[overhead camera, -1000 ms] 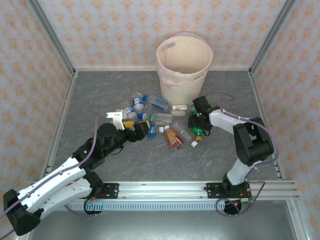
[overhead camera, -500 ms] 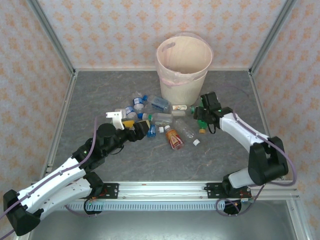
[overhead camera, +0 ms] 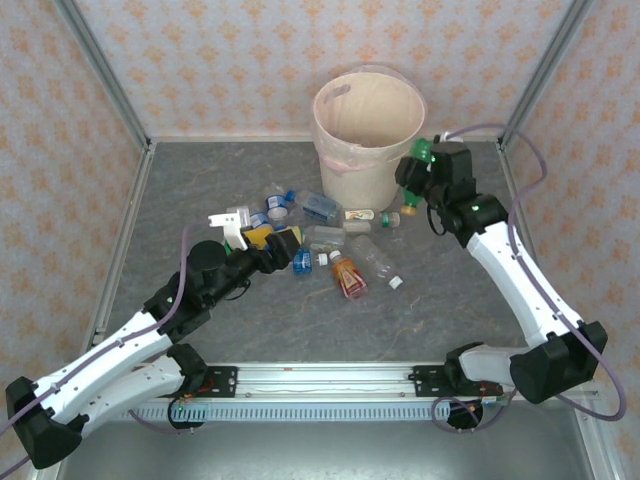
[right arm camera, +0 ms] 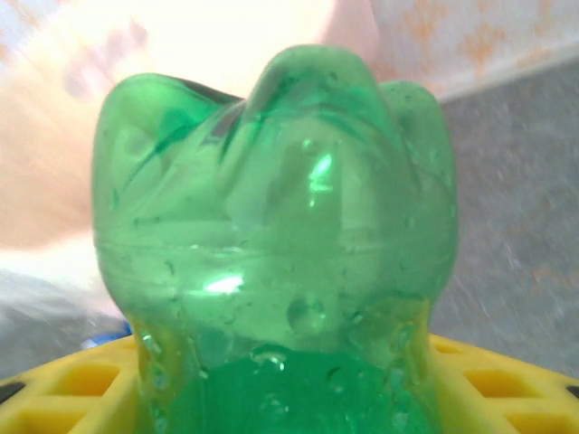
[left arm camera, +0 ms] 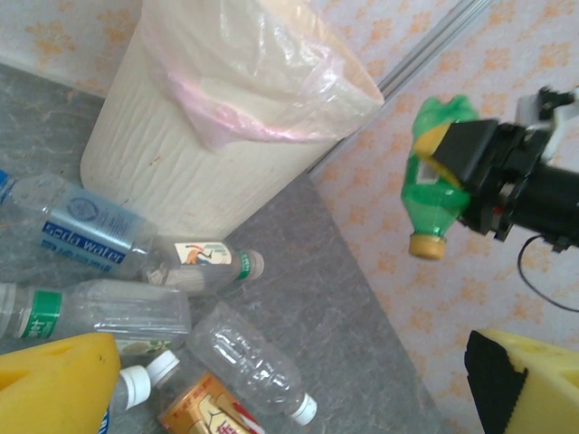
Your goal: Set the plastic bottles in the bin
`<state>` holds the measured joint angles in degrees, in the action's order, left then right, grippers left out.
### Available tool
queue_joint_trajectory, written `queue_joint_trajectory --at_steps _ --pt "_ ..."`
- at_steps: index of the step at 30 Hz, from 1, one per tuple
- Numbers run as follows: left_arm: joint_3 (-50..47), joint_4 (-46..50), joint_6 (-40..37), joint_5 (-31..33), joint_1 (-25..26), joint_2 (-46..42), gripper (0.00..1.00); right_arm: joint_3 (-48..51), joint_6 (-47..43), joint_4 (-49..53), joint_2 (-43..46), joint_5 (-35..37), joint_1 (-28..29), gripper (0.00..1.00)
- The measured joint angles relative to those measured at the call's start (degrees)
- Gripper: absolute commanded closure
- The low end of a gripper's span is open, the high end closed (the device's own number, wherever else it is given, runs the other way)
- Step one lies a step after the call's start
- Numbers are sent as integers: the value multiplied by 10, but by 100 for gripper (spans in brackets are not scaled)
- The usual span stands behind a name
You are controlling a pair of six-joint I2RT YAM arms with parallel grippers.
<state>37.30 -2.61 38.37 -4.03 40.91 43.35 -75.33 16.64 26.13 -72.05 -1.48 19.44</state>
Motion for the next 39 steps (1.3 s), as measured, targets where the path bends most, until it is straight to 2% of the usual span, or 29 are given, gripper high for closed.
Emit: queue_joint_trajectory --at_steps 8,16,25,28,29,30,31,39 --pt "2 -5 8 6 0 -10 1 -132 12 -40 -45 2 0 42" --pt "11 9 8 78 0 -76 1 -191 33 -83 -136 15 0 41" --pt "17 19 8 105 0 -100 1 -301 45 -95 -250 27 5 40" --pt "17 25 8 105 0 -99 1 -350 42 -87 -288 33 12 32" --pt "18 29 8 105 0 -98 1 -369 38 -81 -302 33 15 24" --pt "19 31 8 105 0 -98 1 -381 39 -76 -311 34 17 10" --pt "21 33 7 105 0 -98 1 -395 35 -69 -321 35 21 0" --pt "30 46 6 105 0 -93 1 -417 22 -34 -332 37 31 0"
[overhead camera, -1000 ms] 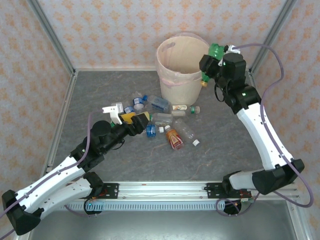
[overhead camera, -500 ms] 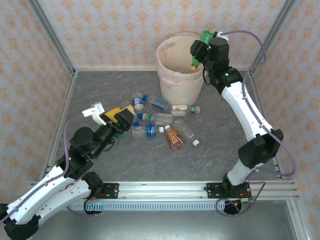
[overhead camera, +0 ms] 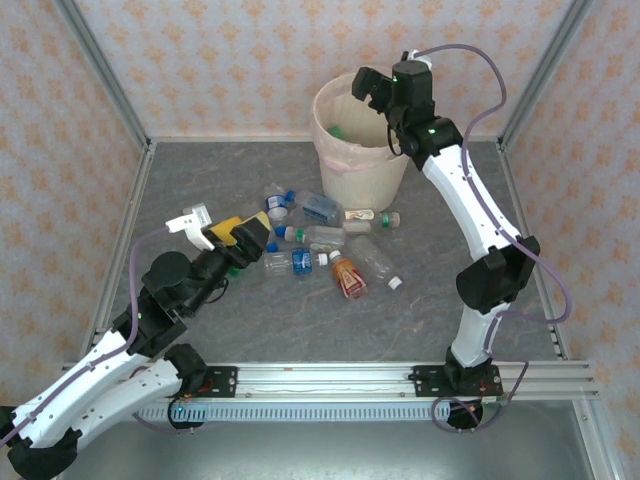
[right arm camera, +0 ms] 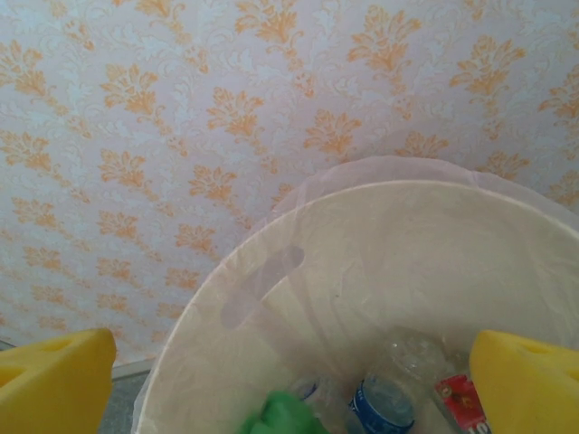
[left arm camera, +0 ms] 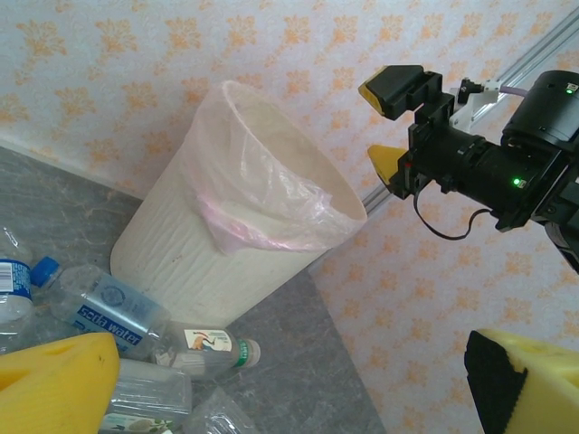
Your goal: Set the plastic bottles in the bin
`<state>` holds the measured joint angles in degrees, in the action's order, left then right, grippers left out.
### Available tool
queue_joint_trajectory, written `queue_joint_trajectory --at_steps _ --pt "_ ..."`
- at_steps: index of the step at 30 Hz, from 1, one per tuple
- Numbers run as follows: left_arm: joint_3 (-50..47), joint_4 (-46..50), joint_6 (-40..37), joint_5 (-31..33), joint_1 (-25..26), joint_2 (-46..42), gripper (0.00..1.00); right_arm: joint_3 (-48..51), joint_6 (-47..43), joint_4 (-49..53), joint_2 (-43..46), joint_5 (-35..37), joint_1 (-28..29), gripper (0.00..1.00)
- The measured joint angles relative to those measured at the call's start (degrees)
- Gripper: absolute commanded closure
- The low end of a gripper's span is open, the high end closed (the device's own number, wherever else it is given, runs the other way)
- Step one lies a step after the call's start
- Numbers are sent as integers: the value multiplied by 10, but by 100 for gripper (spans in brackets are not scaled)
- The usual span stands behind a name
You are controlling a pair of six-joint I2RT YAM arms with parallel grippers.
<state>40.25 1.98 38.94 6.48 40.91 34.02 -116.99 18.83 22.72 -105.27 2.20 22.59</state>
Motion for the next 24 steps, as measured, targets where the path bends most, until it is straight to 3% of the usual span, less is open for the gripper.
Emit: queue_joint_trajectory --at_steps 8,24 --pt "0 1 -5 -2 0 13 1 82 7 2 74 0 0 0" --pt "0 1 -15 -9 0 35 1 510 81 -80 412 -4 -3 0"
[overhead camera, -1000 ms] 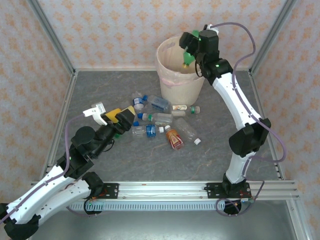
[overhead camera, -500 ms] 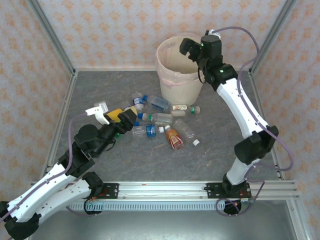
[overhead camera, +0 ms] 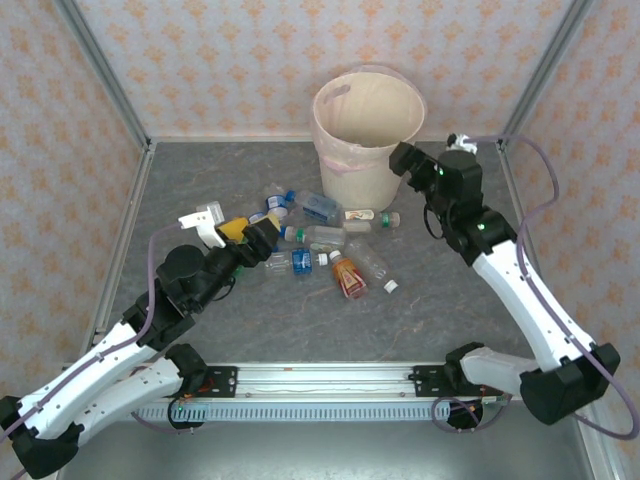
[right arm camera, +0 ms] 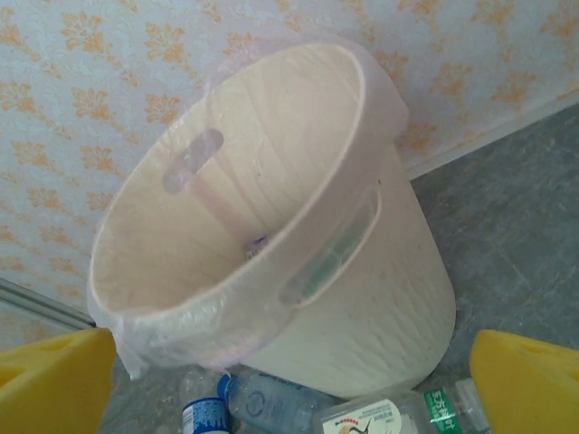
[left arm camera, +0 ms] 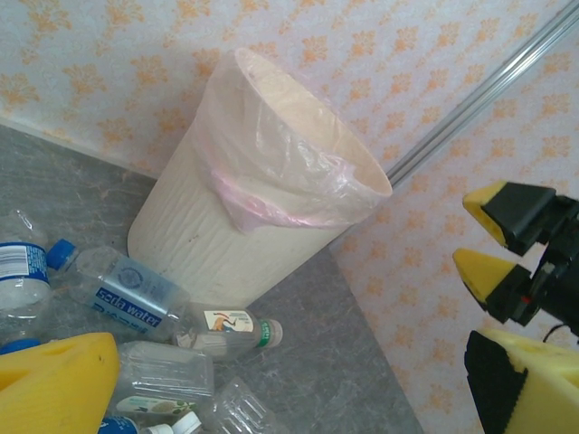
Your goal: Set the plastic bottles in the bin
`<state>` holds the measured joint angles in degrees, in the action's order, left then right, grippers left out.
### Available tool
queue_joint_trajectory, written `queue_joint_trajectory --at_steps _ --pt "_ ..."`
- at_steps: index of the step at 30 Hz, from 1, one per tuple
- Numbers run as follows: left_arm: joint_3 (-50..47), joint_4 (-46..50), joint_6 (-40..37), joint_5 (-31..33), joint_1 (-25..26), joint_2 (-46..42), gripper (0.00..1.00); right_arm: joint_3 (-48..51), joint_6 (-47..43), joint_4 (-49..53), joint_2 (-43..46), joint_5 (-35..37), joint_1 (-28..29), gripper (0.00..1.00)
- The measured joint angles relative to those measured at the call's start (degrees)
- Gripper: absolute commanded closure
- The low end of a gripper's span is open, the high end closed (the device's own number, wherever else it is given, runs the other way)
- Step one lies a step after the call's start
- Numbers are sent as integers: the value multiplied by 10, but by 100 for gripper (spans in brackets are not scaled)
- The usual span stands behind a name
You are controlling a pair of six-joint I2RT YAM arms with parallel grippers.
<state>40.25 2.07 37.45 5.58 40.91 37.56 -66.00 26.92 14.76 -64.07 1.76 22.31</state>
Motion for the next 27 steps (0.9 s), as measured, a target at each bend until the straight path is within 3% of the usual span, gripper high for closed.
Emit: queue_joint_trajectory --at_steps 5,16,27 --pt "0 0 0 -4 0 7 1 104 60 -47 44 -47 -16 0" --pt "0 1 0 -6 0 7 1 227 153 -151 43 -117 -23 2" --pt "0 1 0 -7 0 7 1 317 233 -258 -25 -181 -23 6"
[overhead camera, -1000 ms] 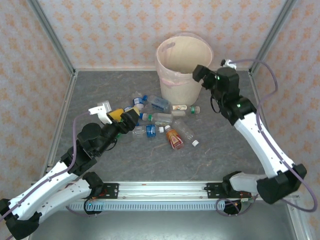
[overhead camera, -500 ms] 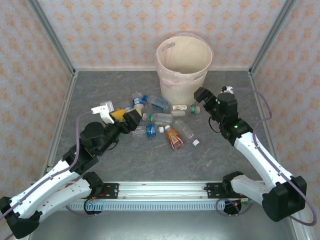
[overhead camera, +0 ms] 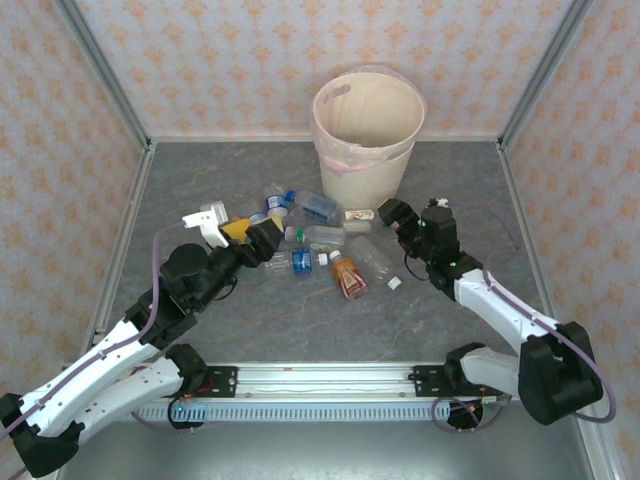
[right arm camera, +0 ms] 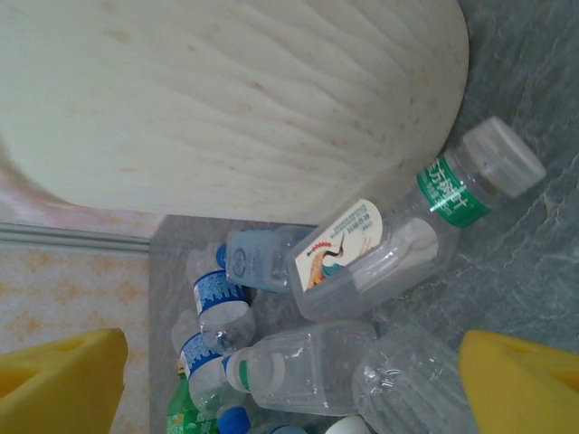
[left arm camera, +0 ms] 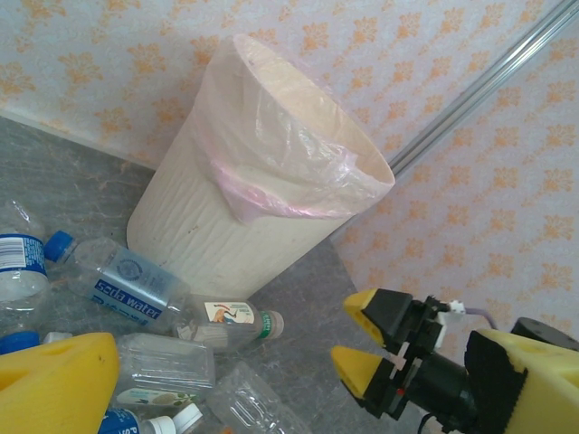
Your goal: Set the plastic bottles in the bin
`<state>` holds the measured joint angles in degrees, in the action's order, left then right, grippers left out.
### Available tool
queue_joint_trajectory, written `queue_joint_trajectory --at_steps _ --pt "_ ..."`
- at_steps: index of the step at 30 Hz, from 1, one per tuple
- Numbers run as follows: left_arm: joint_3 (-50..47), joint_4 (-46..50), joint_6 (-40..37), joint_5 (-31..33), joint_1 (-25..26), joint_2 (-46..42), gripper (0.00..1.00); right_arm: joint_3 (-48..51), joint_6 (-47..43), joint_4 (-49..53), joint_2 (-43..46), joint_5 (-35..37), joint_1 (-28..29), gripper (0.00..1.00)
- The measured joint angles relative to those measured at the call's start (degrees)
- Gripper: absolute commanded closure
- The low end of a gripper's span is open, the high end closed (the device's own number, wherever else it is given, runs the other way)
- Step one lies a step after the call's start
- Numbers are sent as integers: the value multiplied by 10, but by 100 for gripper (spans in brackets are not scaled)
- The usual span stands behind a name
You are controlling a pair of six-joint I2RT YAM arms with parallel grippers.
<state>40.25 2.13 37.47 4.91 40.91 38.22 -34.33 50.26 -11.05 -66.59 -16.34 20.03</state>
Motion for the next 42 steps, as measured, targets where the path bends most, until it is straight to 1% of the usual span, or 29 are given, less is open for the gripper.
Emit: queue_joint_trajectory --at_steps 6,15,18,23,29,33,35,42 --pt "0 0 0 0 0 0 1 2 26 -42 -68 -19 0 5" --pt "0 5 0 0 0 -3 1 2 55 -106 -164 -43 1 12" --pt "0 13 0 0 0 -3 1 1 62 -122 -192 -47 2 13" --pt "1 15 0 0 0 -3 1 -14 70 -127 -230 -46 2 14" --pt "1 16 0 0 0 -2 1 -55 72 -135 -273 -46 2 15" --pt "1 16 0 0 0 -2 1 -77 71 -132 -294 -42 2 17" --pt "1 16 0 0 0 -2 1 -81 69 -132 -301 -40 2 20" --pt "1 16 0 0 0 -2 1 -84 71 -130 -328 -40 1 24"
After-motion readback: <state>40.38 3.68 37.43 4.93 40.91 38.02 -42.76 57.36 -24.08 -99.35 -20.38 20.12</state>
